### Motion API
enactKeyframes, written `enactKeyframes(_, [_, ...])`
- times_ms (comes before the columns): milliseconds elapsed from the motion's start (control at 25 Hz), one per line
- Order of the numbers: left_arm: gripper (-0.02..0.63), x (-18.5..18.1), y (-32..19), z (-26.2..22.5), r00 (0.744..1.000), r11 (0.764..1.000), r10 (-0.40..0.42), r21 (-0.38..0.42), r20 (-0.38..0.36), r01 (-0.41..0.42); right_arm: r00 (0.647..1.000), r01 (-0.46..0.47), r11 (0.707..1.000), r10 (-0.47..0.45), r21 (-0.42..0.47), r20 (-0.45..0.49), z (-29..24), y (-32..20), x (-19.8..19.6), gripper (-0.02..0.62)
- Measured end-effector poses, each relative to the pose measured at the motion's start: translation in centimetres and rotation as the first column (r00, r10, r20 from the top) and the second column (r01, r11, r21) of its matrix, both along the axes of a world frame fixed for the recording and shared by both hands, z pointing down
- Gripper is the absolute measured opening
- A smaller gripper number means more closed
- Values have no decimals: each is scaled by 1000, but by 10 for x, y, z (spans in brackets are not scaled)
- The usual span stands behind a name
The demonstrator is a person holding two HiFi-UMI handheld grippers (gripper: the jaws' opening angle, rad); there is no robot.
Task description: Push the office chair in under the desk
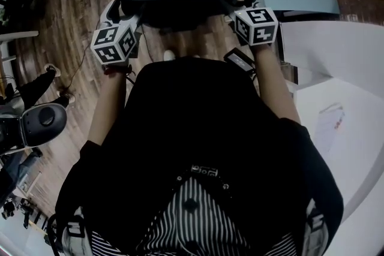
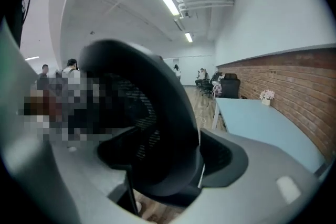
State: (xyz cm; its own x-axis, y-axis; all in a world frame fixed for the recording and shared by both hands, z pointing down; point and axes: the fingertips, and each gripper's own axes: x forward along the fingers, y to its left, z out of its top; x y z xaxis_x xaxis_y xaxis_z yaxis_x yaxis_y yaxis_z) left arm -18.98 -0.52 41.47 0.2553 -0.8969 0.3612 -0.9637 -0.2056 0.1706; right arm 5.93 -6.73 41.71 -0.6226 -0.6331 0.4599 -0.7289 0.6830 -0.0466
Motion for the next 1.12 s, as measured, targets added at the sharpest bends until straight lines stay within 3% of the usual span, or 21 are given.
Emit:
enactKeyframes(160, [374,-4,-11,10,999,1000,11,-21,46,-10,1000,1,999,-1,-33,-4,13,-10,-4,345])
enactKeyframes(720, [385,2,-21,16,997,998,60,-27,46,-59,999,-8,999,6,-53,-35,15,-3,4,339])
enactKeyframes(960, [388,-11,-28,17,995,996,83,-21,46,-82,997,-16,998,12,-61,-72,17,5,-4,308])
enactKeyframes(1120, [380,-19,-32,16,987,988,152,-23,60,-151,997,-32,997,27,-71,-75,16,12,-11,281])
